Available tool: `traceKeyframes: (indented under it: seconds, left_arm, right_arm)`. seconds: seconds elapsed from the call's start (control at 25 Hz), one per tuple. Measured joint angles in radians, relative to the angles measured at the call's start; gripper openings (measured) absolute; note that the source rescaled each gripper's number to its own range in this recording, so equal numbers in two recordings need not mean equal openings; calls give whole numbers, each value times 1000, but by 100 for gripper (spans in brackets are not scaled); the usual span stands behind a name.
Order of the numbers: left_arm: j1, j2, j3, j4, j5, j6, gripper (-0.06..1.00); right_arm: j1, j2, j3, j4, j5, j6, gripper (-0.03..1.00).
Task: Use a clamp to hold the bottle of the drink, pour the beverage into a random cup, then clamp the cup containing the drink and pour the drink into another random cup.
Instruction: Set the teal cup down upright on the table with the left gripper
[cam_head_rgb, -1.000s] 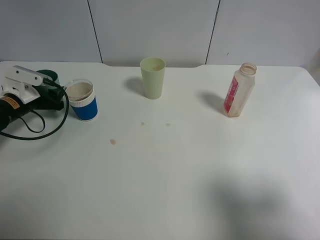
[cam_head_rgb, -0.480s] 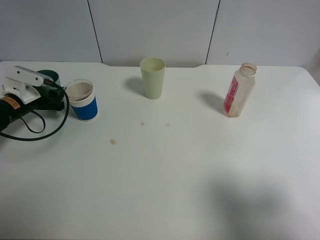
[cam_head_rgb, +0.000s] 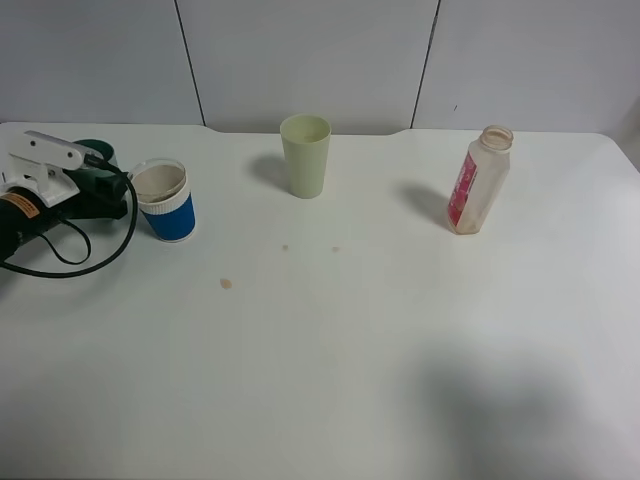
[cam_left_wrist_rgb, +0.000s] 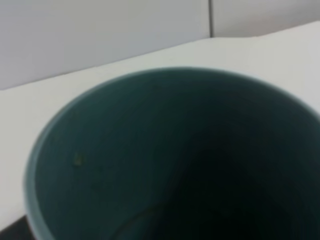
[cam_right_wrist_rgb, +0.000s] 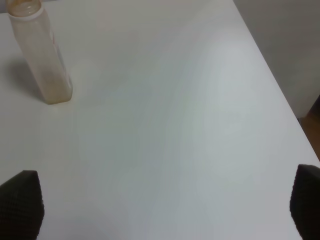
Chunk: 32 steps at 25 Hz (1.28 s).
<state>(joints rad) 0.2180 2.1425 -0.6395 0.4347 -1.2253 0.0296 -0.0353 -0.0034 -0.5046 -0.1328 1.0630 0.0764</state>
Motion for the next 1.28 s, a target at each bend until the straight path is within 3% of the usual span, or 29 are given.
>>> traceKeyframes:
  seconds: [0.16, 0.36, 0.48, 0.64, 0.84, 1.28]
  left_arm:
    - [0, 5, 0, -7, 1, -30, 15]
    - [0, 7, 0, -13, 2, -83, 46]
    - [0, 7, 0, -17, 2, -100, 58]
    - [0, 6, 0, -21, 2, -104, 65]
    - [0, -9, 0, -39, 2, -161, 85]
    - [0, -63, 0, -47, 8, -198, 90]
  right_arm:
    - [0, 0, 0, 0, 0, 0, 98]
    - [0, 0, 0, 0, 0, 0, 98]
    - [0, 0, 0, 0, 0, 0, 98]
    - [0, 0, 0, 0, 0, 0, 98]
    - [0, 0, 0, 0, 0, 0, 98]
    - [0, 0, 0, 0, 0, 0, 98]
